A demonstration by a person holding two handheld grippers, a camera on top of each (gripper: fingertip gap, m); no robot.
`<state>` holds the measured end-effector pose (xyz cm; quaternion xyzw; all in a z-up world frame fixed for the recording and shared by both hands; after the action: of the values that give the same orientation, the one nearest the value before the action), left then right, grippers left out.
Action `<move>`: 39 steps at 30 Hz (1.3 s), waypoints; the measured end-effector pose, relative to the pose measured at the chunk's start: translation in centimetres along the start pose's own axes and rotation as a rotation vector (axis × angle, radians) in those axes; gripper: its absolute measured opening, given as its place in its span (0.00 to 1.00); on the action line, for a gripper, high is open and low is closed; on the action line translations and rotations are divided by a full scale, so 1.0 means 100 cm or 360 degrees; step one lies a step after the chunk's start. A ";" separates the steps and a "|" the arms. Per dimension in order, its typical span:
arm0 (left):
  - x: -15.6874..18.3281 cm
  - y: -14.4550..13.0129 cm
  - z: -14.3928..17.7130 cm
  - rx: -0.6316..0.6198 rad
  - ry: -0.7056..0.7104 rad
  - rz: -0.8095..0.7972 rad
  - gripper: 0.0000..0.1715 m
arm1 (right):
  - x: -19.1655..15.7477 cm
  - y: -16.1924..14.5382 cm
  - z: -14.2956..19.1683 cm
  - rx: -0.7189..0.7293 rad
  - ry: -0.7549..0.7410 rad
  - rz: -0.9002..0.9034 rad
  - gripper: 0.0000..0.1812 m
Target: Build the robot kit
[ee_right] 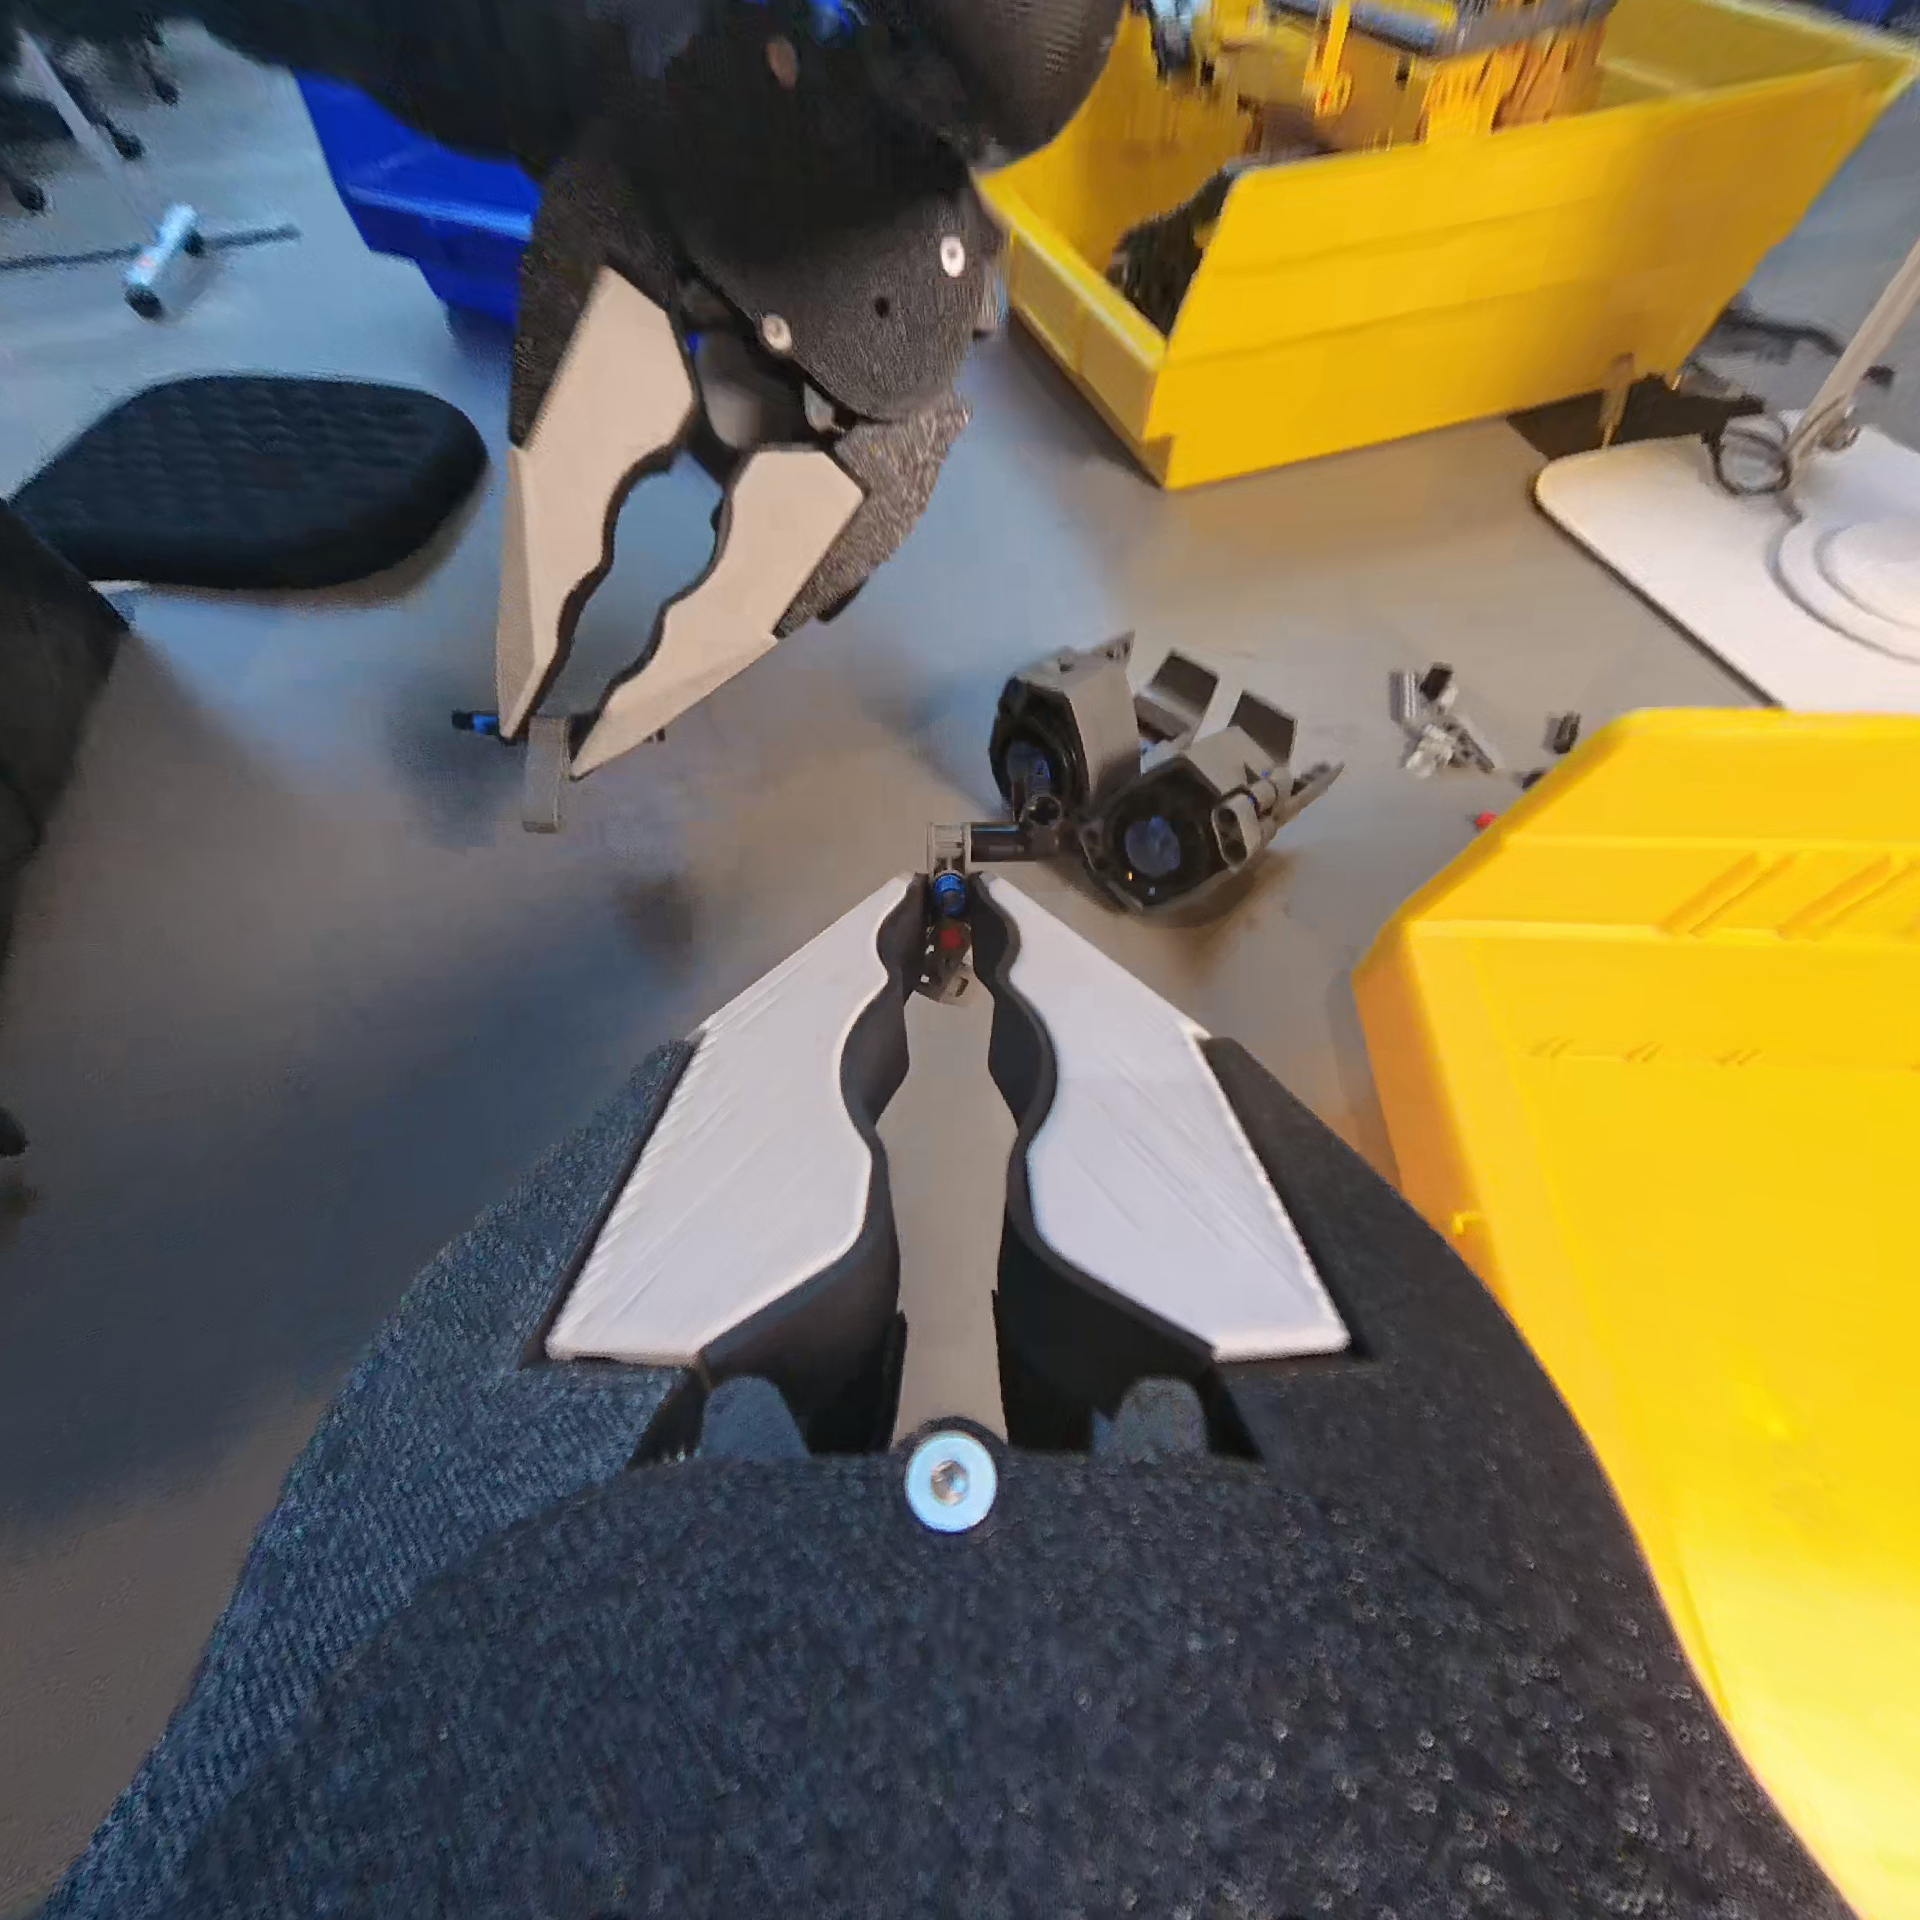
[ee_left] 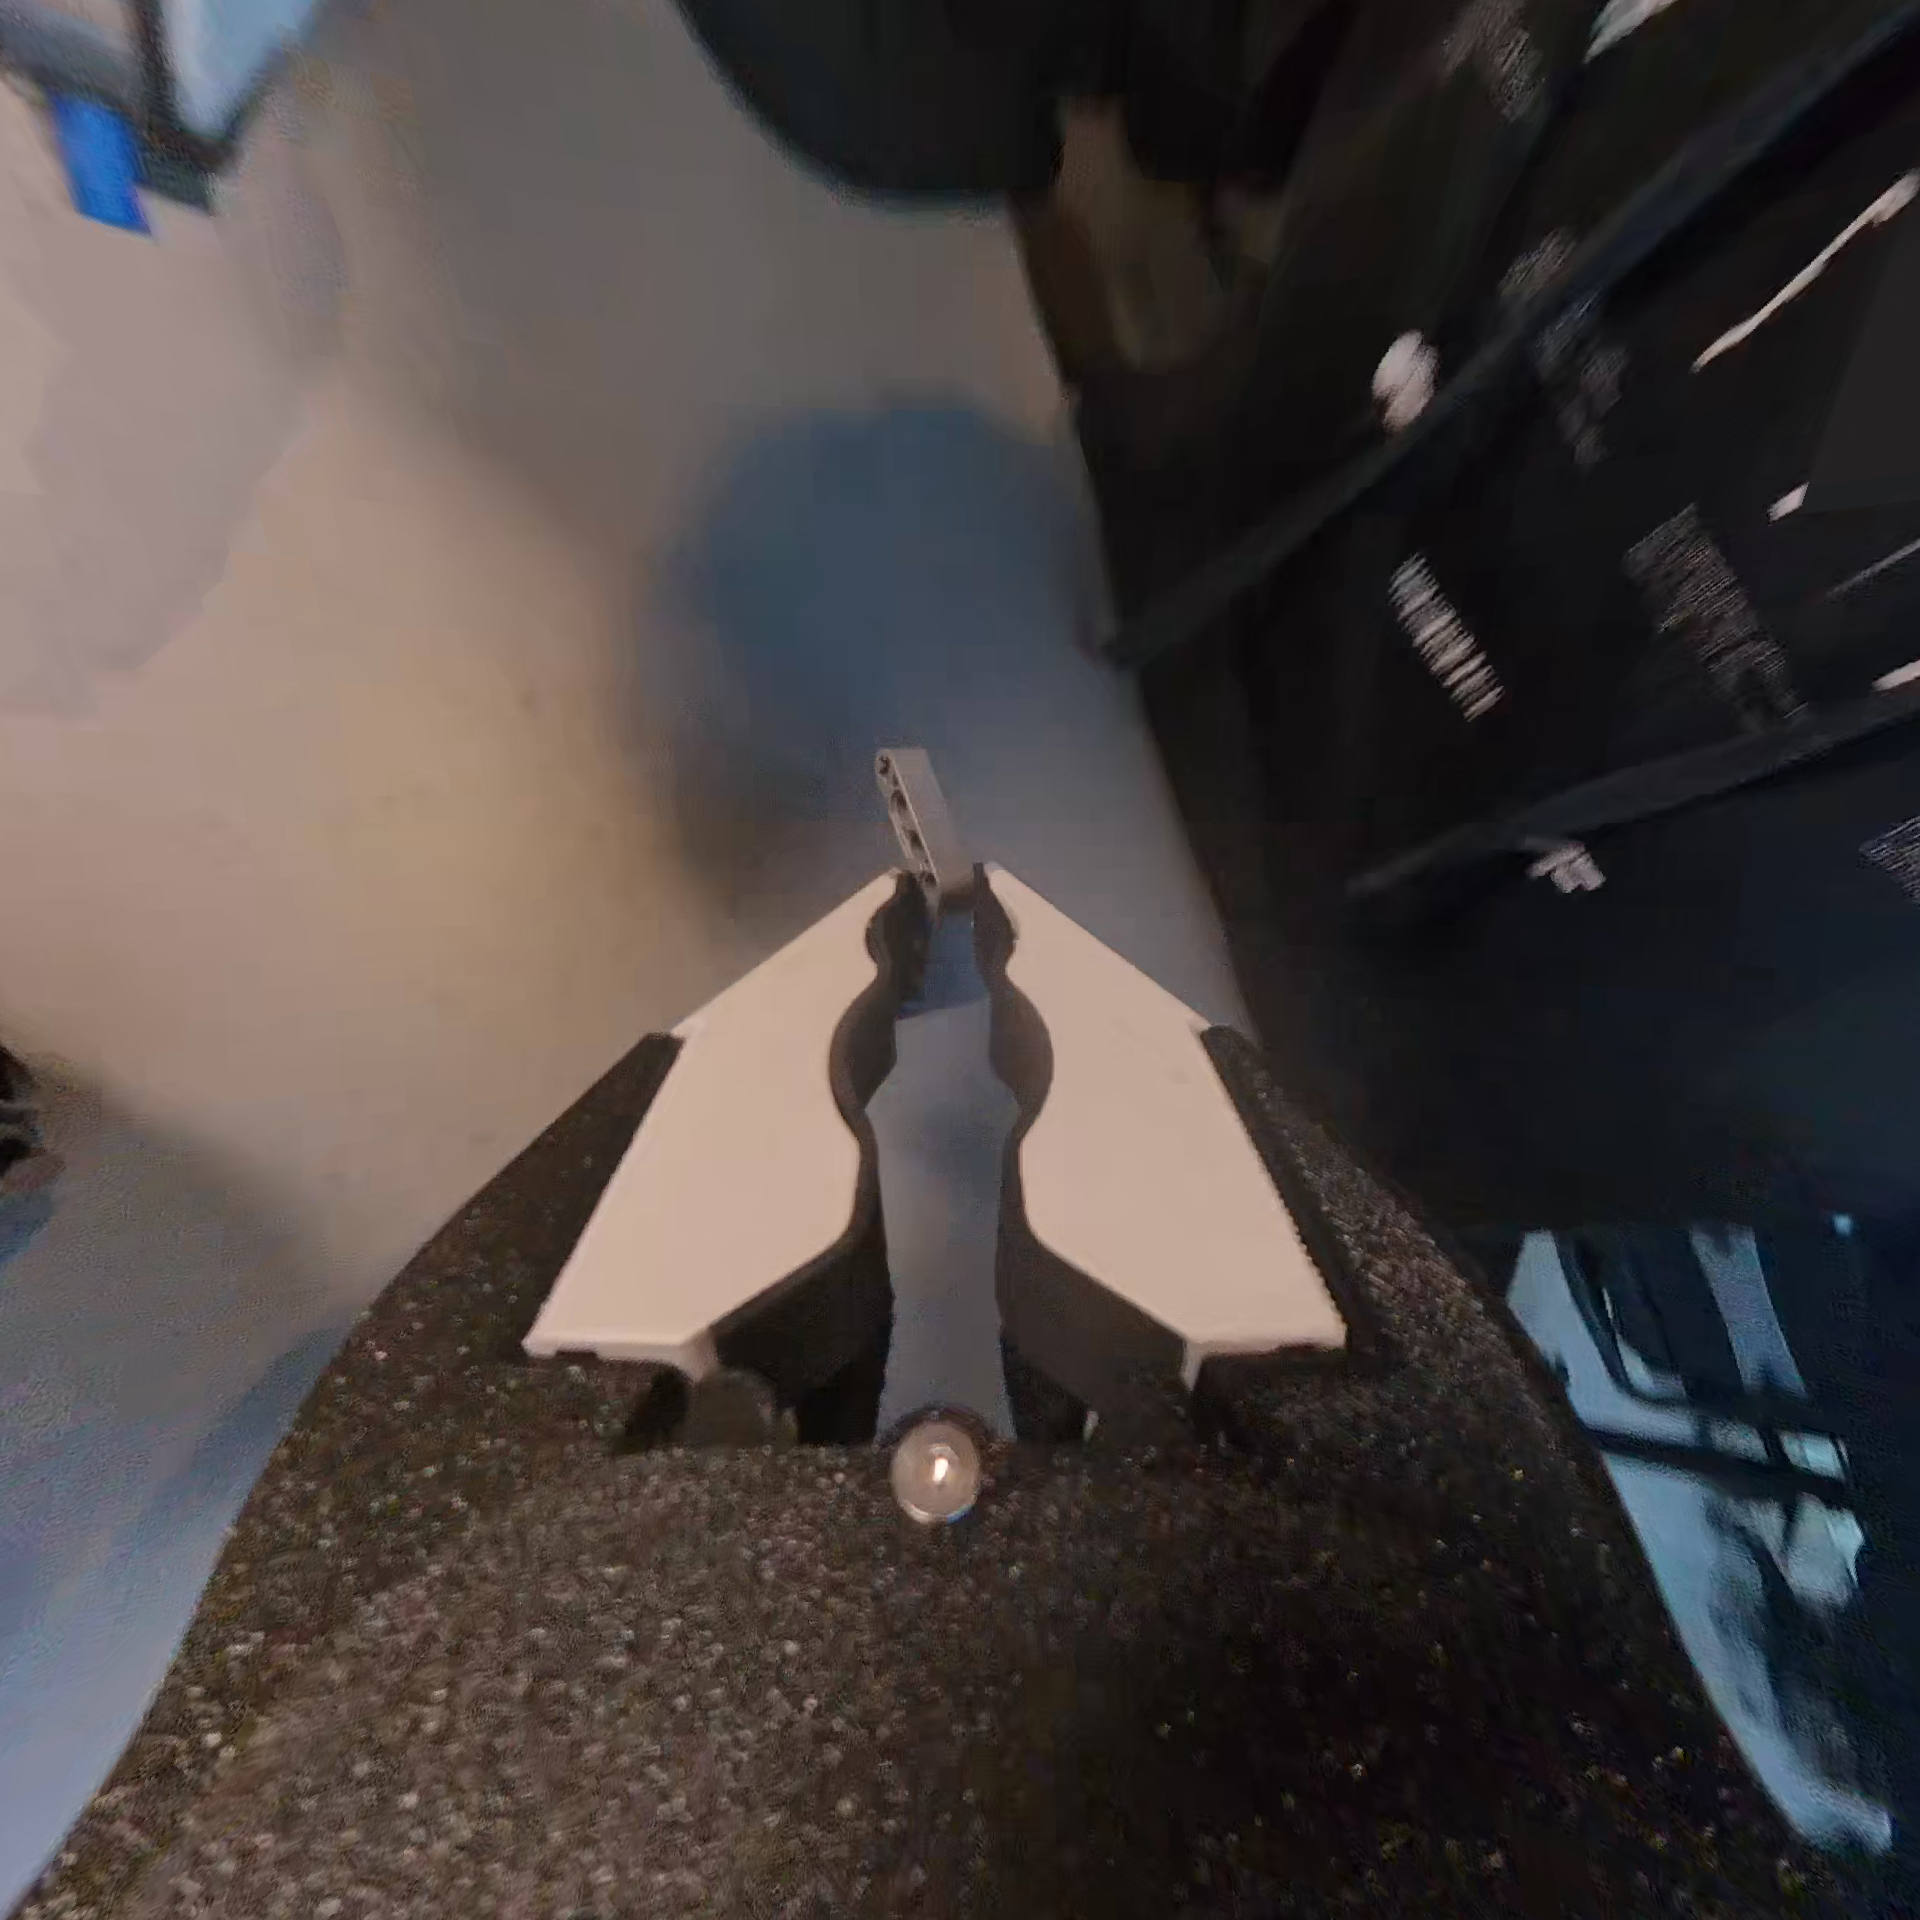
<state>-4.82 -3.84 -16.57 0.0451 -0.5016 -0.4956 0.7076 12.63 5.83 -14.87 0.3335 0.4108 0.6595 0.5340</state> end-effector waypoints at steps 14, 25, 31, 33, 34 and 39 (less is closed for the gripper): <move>0.022 -0.021 0.018 0.1859 0.0110 0.0203 0.06 | -0.043 0.048 -0.006 0.0641 0.0245 -0.0017 0.04; 0.027 -0.014 0.010 0.1821 0.0254 0.0225 0.06 | -0.041 0.041 -0.023 0.0562 0.0140 -0.0062 0.03; 0.027 -0.017 0.011 0.1872 0.0126 0.0250 0.06 | -0.042 0.041 -0.026 0.0558 0.0108 -0.0020 0.03; 0.027 -0.018 0.011 0.1884 0.0090 0.0257 0.05 | -0.042 0.040 -0.025 0.0550 0.0087 0.0009 0.03; 0.027 -0.018 0.011 0.1892 0.0075 0.0262 0.05 | -0.043 0.040 -0.025 0.0550 0.0086 0.0011 0.03; 0.024 -0.020 0.010 0.1916 -0.0046 0.0327 0.04 | -0.045 0.040 -0.026 0.0543 0.0041 0.0094 0.03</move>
<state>-6.88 -6.24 -15.59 0.3818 -0.7049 -0.0547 0.5952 9.53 0.57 -12.46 0.4227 0.5137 0.5997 0.4448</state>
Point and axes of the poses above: each gripper's, where its closed fingertips meet, z back along the fingers, y out of its top, x = y × z across the jaws, the point moved 9 cm from there along z, back along the fingers, and after that the axes turned 1 degree about z, right-handed, at the moved point
